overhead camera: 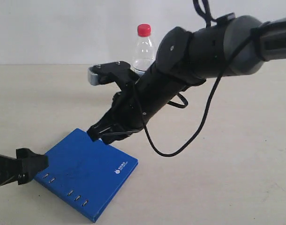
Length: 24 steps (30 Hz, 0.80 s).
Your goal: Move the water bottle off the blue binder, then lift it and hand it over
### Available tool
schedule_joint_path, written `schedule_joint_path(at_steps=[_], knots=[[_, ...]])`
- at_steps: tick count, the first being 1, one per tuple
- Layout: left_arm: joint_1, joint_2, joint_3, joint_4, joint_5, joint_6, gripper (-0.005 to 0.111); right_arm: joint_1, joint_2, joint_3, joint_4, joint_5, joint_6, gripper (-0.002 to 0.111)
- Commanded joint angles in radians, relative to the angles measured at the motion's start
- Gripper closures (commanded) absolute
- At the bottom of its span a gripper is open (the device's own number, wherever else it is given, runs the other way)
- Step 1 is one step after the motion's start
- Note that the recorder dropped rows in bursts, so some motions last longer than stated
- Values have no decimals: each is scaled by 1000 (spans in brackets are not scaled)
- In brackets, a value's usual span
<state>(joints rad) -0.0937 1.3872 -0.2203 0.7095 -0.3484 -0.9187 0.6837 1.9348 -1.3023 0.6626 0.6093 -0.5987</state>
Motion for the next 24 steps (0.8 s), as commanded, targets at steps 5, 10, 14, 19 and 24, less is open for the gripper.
schedule_joint_path(at_steps=[5, 10, 14, 19, 24], knots=[[3, 4, 89, 98, 47, -74, 85, -35, 112, -48, -310, -83, 209, 108], [3, 75, 66, 420, -238, -302, 102, -36, 144, -57, -423, -202, 315, 108], [3, 247, -34, 436, -36, -331, 102, -36, 191, -132, -561, -60, 433, 108], [3, 313, -59, 482, -90, -361, 102, -36, 191, -134, -630, -50, 497, 108], [3, 315, -176, 761, -6, -661, 102, -35, 210, -134, -620, 22, 497, 108]])
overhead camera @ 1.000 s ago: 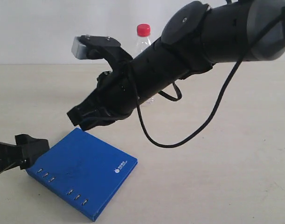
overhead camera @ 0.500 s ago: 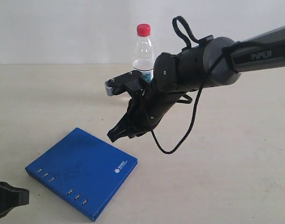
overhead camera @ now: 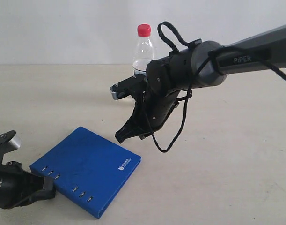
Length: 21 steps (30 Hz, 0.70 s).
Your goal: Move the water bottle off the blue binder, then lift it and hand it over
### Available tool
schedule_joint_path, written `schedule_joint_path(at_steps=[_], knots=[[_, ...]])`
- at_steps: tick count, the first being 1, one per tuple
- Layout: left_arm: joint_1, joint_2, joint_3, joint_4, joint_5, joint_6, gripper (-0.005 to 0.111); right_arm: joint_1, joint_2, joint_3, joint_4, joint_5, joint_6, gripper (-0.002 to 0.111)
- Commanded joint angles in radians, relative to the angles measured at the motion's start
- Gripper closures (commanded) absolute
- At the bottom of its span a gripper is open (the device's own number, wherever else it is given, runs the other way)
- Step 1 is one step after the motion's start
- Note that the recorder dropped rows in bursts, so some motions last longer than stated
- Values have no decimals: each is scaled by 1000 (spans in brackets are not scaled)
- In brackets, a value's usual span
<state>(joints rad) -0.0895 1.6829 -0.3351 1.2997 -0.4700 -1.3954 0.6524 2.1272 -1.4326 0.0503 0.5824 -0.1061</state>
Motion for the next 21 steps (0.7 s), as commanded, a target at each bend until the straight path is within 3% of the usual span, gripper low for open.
schedule_joint_path(at_steps=[1, 6, 11, 21], knots=[[-1, 19, -78, 206, 123, -227, 102, -3, 30, -4, -8, 63, 4, 108], [-1, 19, -113, 239, 137, -269, 102, -3, 89, -6, -12, 82, 0, 108], [-1, 36, -120, 232, 234, -276, 102, 21, 89, -6, 0, 106, 0, 108], [-1, 128, -234, 230, 209, -280, 102, 154, 89, -6, 6, 194, -8, 108]])
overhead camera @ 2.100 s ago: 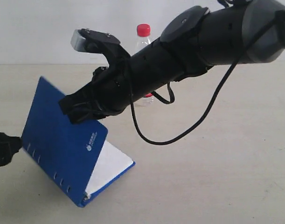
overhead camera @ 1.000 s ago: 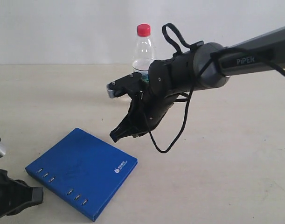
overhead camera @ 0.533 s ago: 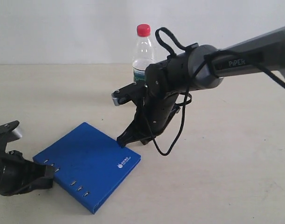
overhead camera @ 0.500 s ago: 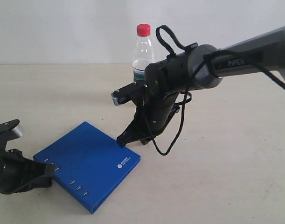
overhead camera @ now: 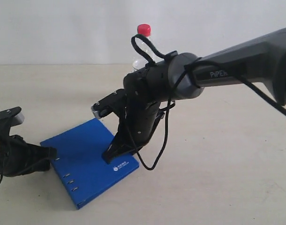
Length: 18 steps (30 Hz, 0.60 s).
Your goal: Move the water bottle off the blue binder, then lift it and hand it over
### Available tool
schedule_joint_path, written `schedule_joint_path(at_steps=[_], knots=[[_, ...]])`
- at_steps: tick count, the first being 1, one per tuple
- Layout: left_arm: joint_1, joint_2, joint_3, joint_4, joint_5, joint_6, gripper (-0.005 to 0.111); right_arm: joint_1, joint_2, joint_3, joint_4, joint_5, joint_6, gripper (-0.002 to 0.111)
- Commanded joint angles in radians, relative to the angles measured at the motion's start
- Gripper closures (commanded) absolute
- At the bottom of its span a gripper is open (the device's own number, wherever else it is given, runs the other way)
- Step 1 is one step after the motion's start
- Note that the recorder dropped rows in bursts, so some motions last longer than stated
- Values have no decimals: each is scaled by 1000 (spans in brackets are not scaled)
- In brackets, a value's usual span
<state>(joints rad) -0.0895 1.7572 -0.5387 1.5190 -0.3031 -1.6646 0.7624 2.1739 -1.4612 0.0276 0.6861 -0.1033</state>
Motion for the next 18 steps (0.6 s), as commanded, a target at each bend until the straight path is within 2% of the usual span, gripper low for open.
schedule_joint_path(at_steps=[1, 12, 18], knots=[[-1, 54, -41, 10, 42, -11, 102, 50, 42, 23, 40, 102, -13, 108], [-1, 54, -103, 17, -13, -18, 102, 66, -18, 23, 287, 148, -199, 108], [-1, 54, -101, 51, -31, -23, 102, 44, -36, 23, 244, 127, -170, 108]])
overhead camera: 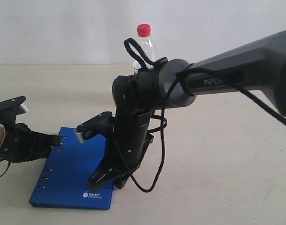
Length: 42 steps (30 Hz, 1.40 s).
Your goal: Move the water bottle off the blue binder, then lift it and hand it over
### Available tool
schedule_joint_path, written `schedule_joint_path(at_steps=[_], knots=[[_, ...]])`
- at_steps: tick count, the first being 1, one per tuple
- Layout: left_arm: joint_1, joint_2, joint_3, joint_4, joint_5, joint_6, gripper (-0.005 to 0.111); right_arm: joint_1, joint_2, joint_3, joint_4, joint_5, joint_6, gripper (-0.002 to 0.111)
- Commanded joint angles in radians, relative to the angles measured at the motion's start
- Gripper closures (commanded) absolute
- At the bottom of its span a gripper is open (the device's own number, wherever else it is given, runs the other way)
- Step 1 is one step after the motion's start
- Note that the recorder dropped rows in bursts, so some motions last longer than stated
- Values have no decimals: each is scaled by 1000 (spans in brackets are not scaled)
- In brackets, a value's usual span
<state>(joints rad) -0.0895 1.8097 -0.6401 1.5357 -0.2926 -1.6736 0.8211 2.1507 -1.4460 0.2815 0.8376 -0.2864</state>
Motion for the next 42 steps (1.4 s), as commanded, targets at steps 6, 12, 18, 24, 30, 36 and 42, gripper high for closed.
schedule_joint_path(at_steps=[6, 12, 18, 24, 30, 36, 42], knots=[[-1, -6, 6, 62, -32, -38, 102, -97, -80, 13, -1, -69, 51, 108], [-1, -119, 54, 35, 136, -46, 102, -171, -163, 156, 90, -265, 63, 108], [-1, -185, 131, 66, 57, -88, 102, -171, -162, 240, 412, -342, -168, 104], [-1, -157, 150, 83, 44, -88, 102, -171, -159, 240, 569, -325, -272, 69], [-1, -116, 150, 83, 11, -82, 102, -171, -100, 240, 587, -319, -214, 65], [-1, -111, 146, 102, -30, -72, 102, -171, -84, 238, 653, -309, -223, 65], [-1, -111, 146, 102, -44, -75, 102, -143, -84, 238, 685, -318, -225, 65]])
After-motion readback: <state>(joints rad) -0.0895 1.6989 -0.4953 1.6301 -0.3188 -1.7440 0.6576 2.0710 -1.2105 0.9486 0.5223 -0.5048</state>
